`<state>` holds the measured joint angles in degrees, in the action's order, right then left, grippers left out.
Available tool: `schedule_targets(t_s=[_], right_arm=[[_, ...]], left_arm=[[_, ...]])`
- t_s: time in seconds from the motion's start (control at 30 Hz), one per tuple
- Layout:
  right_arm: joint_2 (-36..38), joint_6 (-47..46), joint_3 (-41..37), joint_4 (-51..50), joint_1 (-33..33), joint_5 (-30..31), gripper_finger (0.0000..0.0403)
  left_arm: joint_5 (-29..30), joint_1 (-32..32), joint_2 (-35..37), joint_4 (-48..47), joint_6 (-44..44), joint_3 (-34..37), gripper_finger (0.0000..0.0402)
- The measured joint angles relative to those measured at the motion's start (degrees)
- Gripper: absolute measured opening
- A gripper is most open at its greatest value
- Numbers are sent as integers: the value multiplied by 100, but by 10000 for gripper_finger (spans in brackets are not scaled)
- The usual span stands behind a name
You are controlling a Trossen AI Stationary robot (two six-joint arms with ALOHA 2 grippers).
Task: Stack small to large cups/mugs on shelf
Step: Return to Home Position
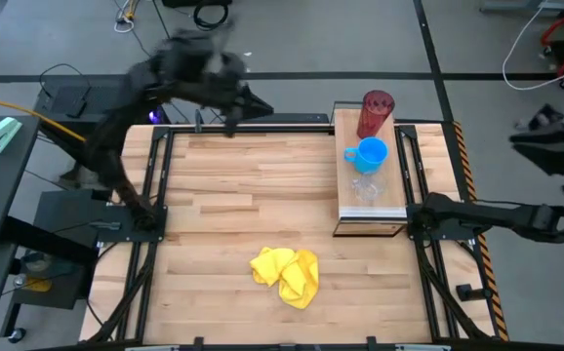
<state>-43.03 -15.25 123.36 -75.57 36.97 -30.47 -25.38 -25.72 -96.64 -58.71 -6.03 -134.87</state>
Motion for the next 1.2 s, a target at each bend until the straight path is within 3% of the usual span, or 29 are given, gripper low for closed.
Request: schedule_targets(t_s=[0.17,0.3,0.43,0.73,0.93,1.07,1.2], right_arm=[[442,-63,67,96,-90,479,85],[714,13,67,100,-191,822,85],[941,35,63,117,-721,1147,85],[1209,565,68,1129,-2968,2319,85],[1205,848,-299,1718,-4898,3332,85],[1203,861,-1053,2570,-5984,3333,85],[1190,785,-2220,3377,-6293,2689,85]], left_arm=[[341,121,852,393,264,-10,28],[834,104,1277,-15,329,-17,35],[888,-36,1403,-580,392,-4,40],[836,-589,1459,-551,613,-2,30],[-222,-958,1417,577,450,548,30],[-667,-1057,1417,1317,253,1385,37],[-863,-1166,1449,1639,82,2138,40]])
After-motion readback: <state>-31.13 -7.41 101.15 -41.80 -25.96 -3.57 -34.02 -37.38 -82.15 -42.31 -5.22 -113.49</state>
